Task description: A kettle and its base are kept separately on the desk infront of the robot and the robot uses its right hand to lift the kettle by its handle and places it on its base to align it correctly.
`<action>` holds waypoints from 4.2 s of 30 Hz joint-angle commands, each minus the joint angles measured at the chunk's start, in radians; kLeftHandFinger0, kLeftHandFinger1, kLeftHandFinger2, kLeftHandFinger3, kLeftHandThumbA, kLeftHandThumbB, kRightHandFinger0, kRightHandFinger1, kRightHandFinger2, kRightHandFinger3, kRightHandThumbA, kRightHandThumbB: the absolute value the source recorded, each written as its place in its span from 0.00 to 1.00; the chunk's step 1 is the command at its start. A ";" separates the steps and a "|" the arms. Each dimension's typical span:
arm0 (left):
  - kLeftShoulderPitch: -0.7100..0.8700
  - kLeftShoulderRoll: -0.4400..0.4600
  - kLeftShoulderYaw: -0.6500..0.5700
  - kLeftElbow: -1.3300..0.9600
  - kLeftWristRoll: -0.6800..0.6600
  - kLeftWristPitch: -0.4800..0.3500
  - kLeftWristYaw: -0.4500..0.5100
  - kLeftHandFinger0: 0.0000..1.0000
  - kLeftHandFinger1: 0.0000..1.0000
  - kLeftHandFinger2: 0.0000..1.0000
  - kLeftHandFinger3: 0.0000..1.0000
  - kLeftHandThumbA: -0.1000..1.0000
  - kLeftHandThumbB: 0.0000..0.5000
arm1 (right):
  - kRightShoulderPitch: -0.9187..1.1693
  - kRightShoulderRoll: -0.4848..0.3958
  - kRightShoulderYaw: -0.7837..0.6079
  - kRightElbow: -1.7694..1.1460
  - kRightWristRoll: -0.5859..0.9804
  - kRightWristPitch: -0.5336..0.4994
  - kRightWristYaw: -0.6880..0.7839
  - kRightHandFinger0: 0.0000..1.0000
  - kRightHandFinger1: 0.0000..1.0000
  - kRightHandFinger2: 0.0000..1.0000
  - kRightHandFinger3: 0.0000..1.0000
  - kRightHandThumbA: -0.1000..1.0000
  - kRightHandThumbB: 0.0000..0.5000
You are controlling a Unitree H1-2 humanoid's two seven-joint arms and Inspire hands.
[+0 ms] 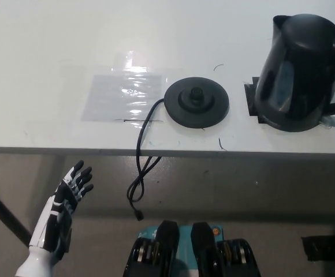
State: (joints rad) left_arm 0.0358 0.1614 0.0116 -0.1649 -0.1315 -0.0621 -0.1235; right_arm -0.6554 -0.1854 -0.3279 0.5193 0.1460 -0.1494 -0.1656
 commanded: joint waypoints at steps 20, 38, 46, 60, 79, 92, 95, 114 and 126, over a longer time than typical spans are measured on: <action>0.012 0.018 0.009 -0.018 -0.007 -0.030 -0.025 1.00 1.00 1.00 1.00 1.00 0.24 | -0.237 0.077 -0.016 -0.151 0.036 -0.014 -0.089 0.00 0.28 0.74 0.82 0.00 0.15; 0.004 0.017 0.001 -0.019 -0.005 -0.020 -0.028 1.00 1.00 1.00 1.00 1.00 0.22 | -0.262 0.129 0.098 -0.132 -0.015 -0.013 -0.065 0.00 0.46 0.85 0.91 0.00 0.13; 0.009 0.021 0.003 -0.015 -0.011 -0.025 -0.033 1.00 1.00 1.00 1.00 1.00 0.24 | -0.264 0.183 0.150 -0.153 -0.013 0.007 -0.060 0.00 0.33 0.79 0.86 0.00 0.18; -0.002 0.019 0.006 -0.016 0.002 -0.023 -0.032 1.00 1.00 1.00 1.00 1.00 0.23 | -0.295 0.230 0.170 -0.105 -0.027 -0.010 -0.074 0.00 0.34 0.82 0.88 0.00 0.15; -0.013 0.024 0.010 -0.028 0.005 -0.013 -0.028 1.00 1.00 1.00 1.00 1.00 0.27 | -0.294 0.232 0.176 -0.062 -0.049 -0.028 -0.072 0.00 0.36 0.76 0.85 0.00 0.14; -0.016 0.023 0.012 -0.028 -0.005 -0.008 -0.030 1.00 1.00 1.00 1.00 1.00 0.22 | -0.276 0.255 0.182 -0.044 -0.065 -0.010 -0.097 0.00 0.33 0.77 0.90 0.00 0.10; -0.018 0.023 0.014 -0.026 -0.004 -0.010 -0.029 1.00 1.00 1.00 1.00 1.00 0.23 | -0.271 0.264 0.177 -0.027 -0.051 -0.021 -0.089 0.00 0.34 0.78 0.89 0.00 0.11; -0.022 0.025 0.017 -0.021 -0.005 -0.011 -0.028 1.00 1.00 1.00 1.00 1.00 0.27 | -0.242 0.248 0.171 0.001 -0.069 -0.042 -0.092 0.00 0.31 0.74 0.87 0.00 0.09; -0.025 0.023 0.019 -0.023 -0.009 -0.004 -0.028 1.00 1.00 1.00 1.00 1.00 0.25 | -0.238 0.242 0.149 -0.013 -0.041 -0.040 -0.076 0.00 0.35 0.76 0.85 0.00 0.10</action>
State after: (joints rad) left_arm 0.0251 0.1684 0.0177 -0.1662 -0.1322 -0.0618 -0.1438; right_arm -0.8300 0.0614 -0.1689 0.5762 0.0710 -0.0972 -0.2607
